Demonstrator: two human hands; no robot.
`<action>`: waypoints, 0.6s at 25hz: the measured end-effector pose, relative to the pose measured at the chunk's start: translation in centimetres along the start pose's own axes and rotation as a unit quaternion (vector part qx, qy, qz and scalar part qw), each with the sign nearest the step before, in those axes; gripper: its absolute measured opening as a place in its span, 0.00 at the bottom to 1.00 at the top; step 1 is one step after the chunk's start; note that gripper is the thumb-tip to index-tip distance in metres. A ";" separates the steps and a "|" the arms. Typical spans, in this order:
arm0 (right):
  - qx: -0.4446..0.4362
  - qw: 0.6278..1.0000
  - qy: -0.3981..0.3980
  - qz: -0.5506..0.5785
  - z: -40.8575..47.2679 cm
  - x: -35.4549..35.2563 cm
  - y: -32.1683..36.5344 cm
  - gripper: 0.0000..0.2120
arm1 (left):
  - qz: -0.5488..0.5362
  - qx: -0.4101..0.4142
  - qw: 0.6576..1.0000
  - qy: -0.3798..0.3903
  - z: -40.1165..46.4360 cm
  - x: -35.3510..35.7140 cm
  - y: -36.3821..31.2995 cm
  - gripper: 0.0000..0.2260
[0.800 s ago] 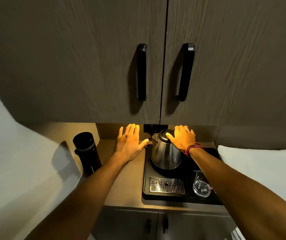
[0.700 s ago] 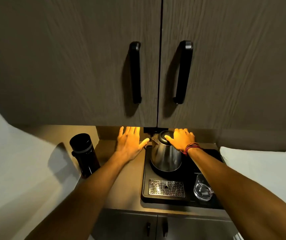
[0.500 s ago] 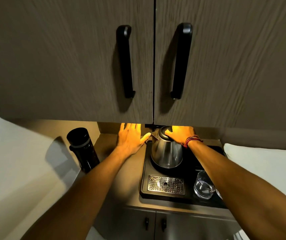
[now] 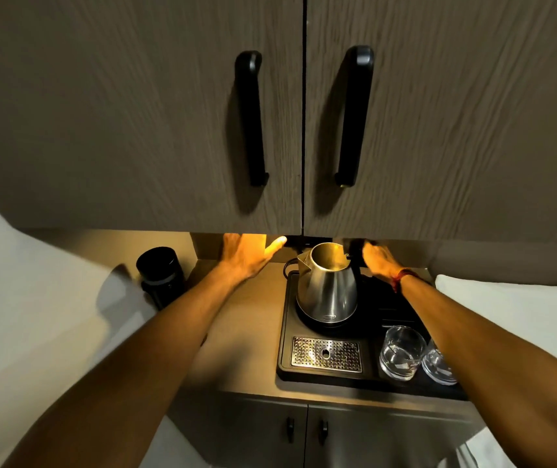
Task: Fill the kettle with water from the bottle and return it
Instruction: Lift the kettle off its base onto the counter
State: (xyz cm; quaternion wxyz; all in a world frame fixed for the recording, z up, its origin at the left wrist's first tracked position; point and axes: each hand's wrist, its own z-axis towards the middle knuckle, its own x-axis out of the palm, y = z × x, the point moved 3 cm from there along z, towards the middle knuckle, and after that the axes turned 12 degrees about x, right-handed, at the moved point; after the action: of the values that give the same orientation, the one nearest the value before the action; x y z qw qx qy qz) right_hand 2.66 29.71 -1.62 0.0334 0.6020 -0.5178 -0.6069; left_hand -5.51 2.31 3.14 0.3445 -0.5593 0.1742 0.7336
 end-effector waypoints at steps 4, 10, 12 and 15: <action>0.054 0.997 -0.029 0.043 -0.4 0.3 -2.0 0.22 | -0.014 -0.026 0.998 -0.049 -1.6 -2.1 2.1 0.23; 0.017 0.996 -0.044 0.078 -0.8 0.5 0.4 0.27 | 0.046 -0.114 0.992 -0.030 -4.5 -5.2 7.7 0.31; -0.008 0.996 -0.070 0.063 -0.7 0.4 2.0 0.26 | 0.068 -0.150 0.986 0.014 -5.6 -5.6 9.9 0.37; -0.015 0.998 -0.045 0.041 0.1 1.4 2.9 0.17 | 0.083 -0.172 0.978 0.083 -7.4 -5.8 12.2 0.36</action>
State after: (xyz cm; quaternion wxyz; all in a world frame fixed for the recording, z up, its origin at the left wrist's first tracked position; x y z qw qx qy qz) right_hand 0.52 27.44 -0.70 0.0435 0.5519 -0.5340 -0.6391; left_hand -8.08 -12.86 4.72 0.1653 -0.6529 0.1195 0.7294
